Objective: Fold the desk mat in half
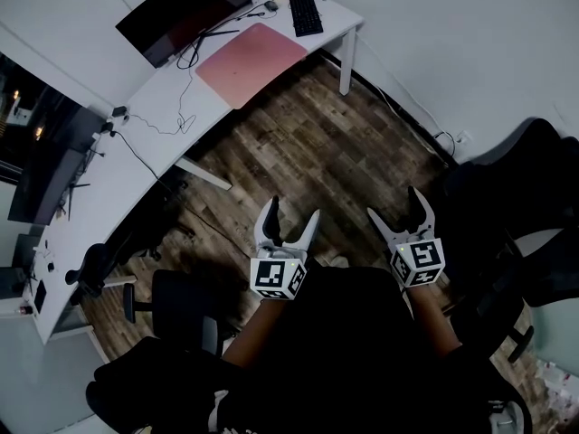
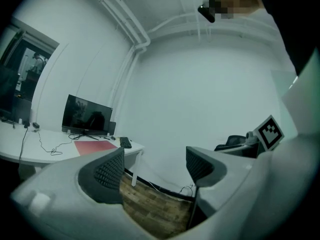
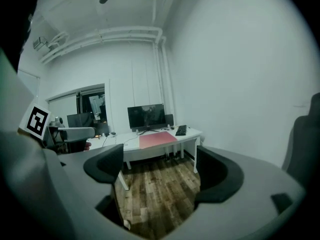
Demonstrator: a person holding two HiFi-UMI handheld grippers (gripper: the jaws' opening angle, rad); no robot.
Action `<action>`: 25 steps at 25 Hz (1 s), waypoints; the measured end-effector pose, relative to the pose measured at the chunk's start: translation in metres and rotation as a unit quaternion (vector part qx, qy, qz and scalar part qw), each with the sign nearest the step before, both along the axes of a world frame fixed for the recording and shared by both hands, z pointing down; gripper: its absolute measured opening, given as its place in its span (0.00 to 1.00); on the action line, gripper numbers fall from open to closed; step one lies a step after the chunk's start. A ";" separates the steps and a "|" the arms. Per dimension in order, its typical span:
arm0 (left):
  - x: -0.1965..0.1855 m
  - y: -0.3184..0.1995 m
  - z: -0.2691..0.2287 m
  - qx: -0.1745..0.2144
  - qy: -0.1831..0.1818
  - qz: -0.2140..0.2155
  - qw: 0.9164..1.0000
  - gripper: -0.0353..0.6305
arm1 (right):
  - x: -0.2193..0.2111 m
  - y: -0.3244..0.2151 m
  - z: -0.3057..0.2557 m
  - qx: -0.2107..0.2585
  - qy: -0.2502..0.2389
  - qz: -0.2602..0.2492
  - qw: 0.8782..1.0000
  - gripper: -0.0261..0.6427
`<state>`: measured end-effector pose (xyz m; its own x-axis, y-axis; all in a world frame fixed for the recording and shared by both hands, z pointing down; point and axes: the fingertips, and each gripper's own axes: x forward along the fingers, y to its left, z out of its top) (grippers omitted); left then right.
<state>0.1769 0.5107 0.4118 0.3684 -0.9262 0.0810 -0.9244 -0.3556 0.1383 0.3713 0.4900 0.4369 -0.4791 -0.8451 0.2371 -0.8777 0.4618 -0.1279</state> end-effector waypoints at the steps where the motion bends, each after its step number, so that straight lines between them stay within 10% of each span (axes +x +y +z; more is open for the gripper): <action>1: 0.001 0.000 0.001 -0.003 -0.003 -0.001 1.000 0.60 | 0.001 0.000 0.006 -0.011 -0.002 -0.003 1.000 0.69; 14: -0.042 -0.055 0.026 -0.033 0.001 -0.029 0.999 0.60 | -0.009 -0.039 0.060 -0.082 0.022 0.003 0.996 0.69; 25: -0.105 -0.217 0.049 -0.054 0.037 -0.037 0.997 0.60 | -0.061 -0.195 0.058 -0.072 0.053 -0.006 0.996 0.69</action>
<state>0.0720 0.2933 0.4612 0.3086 -0.9383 0.1560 -0.9331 -0.2668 0.2410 0.3105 0.2948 0.4953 -0.4543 -0.7934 0.4051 -0.8846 0.4555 -0.1001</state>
